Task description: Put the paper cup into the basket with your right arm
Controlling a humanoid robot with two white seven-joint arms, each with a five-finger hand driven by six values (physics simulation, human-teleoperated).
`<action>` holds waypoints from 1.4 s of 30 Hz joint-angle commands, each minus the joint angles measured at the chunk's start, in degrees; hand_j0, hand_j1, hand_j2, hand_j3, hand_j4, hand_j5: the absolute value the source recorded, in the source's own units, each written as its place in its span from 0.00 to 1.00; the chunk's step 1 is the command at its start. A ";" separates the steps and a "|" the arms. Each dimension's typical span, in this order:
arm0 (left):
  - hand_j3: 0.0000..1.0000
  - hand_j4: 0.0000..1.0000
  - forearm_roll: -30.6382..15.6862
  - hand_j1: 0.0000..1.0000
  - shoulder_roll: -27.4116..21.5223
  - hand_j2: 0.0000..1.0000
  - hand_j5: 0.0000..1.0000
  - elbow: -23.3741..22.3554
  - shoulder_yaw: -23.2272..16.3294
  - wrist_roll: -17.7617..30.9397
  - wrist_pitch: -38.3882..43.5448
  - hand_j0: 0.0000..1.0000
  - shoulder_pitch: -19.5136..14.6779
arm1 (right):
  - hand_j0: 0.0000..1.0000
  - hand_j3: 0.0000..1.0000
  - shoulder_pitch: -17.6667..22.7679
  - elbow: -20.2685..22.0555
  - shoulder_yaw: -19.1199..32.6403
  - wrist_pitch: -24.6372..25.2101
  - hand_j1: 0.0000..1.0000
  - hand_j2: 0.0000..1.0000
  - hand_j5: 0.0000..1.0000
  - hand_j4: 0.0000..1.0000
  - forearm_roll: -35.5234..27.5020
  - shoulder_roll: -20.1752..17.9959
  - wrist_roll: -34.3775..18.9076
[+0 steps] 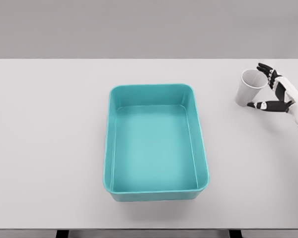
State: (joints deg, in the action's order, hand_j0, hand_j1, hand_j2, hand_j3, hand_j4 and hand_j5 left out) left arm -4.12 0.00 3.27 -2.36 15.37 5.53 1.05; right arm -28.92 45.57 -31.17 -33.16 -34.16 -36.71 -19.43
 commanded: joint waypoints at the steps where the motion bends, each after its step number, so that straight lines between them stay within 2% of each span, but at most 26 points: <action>1: 1.00 1.00 -0.01 1.00 0.00 1.00 1.00 -0.01 -0.01 0.01 0.00 1.00 0.00 | 1.00 1.00 0.00 -0.92 -0.30 0.02 1.00 1.00 1.00 1.00 -0.21 0.41 0.01; 21: 1.00 1.00 -0.01 1.00 0.00 1.00 1.00 -0.01 -0.01 0.01 0.00 1.00 0.00 | 1.00 1.00 -3.60 -2.59 -2.58 0.11 1.00 1.00 1.00 1.00 -0.03 2.34 0.01; 22: 1.00 1.00 -0.01 1.00 0.00 1.00 1.00 -0.01 -0.01 0.01 0.00 1.00 0.00 | 0.97 0.97 -3.60 -2.59 -2.58 0.11 0.97 0.97 0.97 0.97 -0.03 2.34 0.01; 24: 1.00 1.00 -0.01 1.00 0.00 1.00 1.00 -0.01 -0.01 0.01 0.00 1.00 0.00 | 0.80 0.80 -3.60 -2.59 -2.67 0.02 0.80 0.80 0.80 0.80 0.06 2.25 0.01; 25: 1.00 1.00 -0.01 1.00 0.00 1.00 1.00 -0.01 -0.01 0.01 0.00 1.00 0.00 | 0.65 0.65 -3.60 -2.50 -2.94 -0.07 0.65 0.65 0.65 0.65 0.06 2.17 0.01; 26: 1.00 1.00 -0.01 1.00 0.00 1.00 1.00 -0.01 -0.01 0.01 0.00 1.00 0.00 | 0.58 0.58 -3.60 -2.50 -2.94 -0.15 0.58 0.58 0.58 0.58 0.06 2.25 0.01; 27: 1.00 1.00 -0.01 1.00 0.00 1.00 1.00 -0.01 -0.01 0.01 0.00 1.00 0.00 | 0.55 0.55 -3.60 -2.50 -2.94 -0.15 0.55 0.55 0.55 0.55 0.06 2.25 0.09; 32: 1.00 1.00 -0.01 1.00 0.00 1.00 1.00 -0.01 -0.01 0.01 0.00 1.00 0.00 | 0.54 0.54 -3.69 -2.32 -2.94 -1.30 0.54 0.54 0.54 0.54 0.06 1.82 0.09; 36: 1.00 1.00 -0.01 1.00 0.00 1.00 1.00 -0.01 -0.01 0.01 0.00 1.00 0.00 | 0.54 0.54 -5.45 -1.80 -2.94 -1.38 0.54 0.54 0.54 0.54 0.15 1.11 -0.08; 42: 1.00 1.00 -0.01 1.00 0.00 1.00 1.00 -0.01 -0.01 0.01 0.00 1.00 0.00 | 0.54 0.54 -6.59 0.75 -2.94 -1.84 0.54 0.54 0.54 0.54 0.06 0.85 -0.08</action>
State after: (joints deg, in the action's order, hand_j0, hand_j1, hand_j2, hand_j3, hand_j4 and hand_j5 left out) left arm -4.12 0.00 3.27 -2.36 15.37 5.53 1.05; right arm -35.51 45.55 -34.18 -34.85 -33.78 -35.66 -19.54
